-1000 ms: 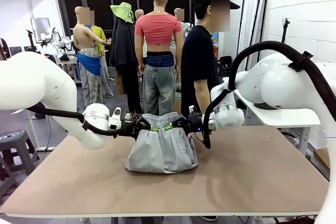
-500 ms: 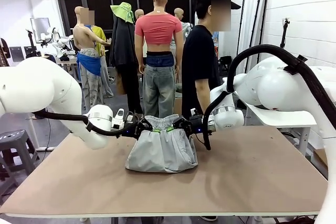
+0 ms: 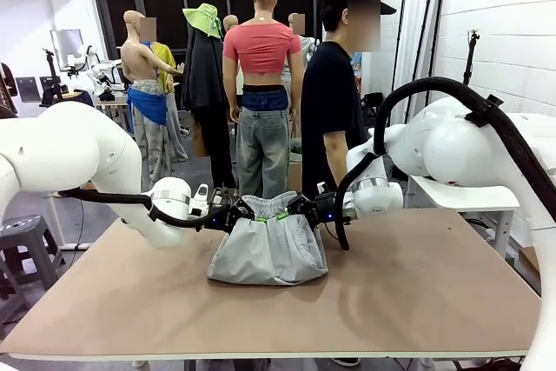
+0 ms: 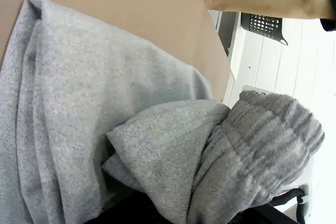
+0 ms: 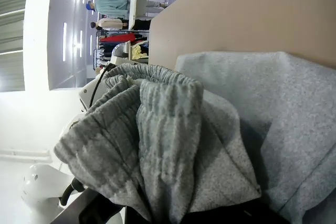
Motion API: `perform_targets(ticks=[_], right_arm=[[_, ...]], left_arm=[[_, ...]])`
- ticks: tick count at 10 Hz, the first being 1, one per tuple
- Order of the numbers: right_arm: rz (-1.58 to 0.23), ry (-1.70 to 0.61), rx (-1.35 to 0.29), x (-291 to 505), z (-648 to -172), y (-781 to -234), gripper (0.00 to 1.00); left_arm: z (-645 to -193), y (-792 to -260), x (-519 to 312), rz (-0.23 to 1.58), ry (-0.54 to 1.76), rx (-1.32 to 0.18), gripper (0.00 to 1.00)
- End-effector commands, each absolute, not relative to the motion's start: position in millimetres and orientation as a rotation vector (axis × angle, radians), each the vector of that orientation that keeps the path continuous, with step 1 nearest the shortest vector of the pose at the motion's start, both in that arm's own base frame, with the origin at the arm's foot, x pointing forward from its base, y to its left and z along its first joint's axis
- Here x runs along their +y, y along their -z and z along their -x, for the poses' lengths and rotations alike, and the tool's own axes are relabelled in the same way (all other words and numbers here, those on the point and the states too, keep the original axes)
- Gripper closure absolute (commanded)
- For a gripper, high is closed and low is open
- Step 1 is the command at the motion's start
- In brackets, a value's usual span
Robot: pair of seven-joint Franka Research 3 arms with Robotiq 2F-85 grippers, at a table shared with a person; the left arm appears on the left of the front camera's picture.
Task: Fold the training pants.
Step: Fold the Training pants in half.
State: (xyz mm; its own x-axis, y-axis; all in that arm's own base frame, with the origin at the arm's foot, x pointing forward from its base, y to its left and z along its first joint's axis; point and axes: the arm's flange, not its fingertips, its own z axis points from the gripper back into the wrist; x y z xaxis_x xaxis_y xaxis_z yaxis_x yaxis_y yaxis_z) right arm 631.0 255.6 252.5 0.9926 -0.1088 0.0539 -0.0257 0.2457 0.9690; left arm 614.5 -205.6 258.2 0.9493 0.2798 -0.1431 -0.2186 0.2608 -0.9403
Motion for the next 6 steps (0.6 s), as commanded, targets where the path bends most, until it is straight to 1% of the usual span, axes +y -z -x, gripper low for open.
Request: perform_targets(ticks=[1, 3, 6], right_arm=[[-1.278, 0.153, -0.133, 240.2, -652.2, -255.5, 1.00], [-1.245, 0.180, -0.111, 239.2, -654.4, -251.9, 1.00], [-1.234, 0.181, -0.122, 236.8, -658.5, -251.1, 1.00]], left_arm=[[-624.3, -252.8, -188.4, 1.193, -0.414, -0.055, 1.00], [-624.4, -252.6, -187.6, 1.181, -0.431, -0.046, 1.00], [-629.0, -247.3, -186.0, 1.194, -0.426, -0.059, 1.00]])
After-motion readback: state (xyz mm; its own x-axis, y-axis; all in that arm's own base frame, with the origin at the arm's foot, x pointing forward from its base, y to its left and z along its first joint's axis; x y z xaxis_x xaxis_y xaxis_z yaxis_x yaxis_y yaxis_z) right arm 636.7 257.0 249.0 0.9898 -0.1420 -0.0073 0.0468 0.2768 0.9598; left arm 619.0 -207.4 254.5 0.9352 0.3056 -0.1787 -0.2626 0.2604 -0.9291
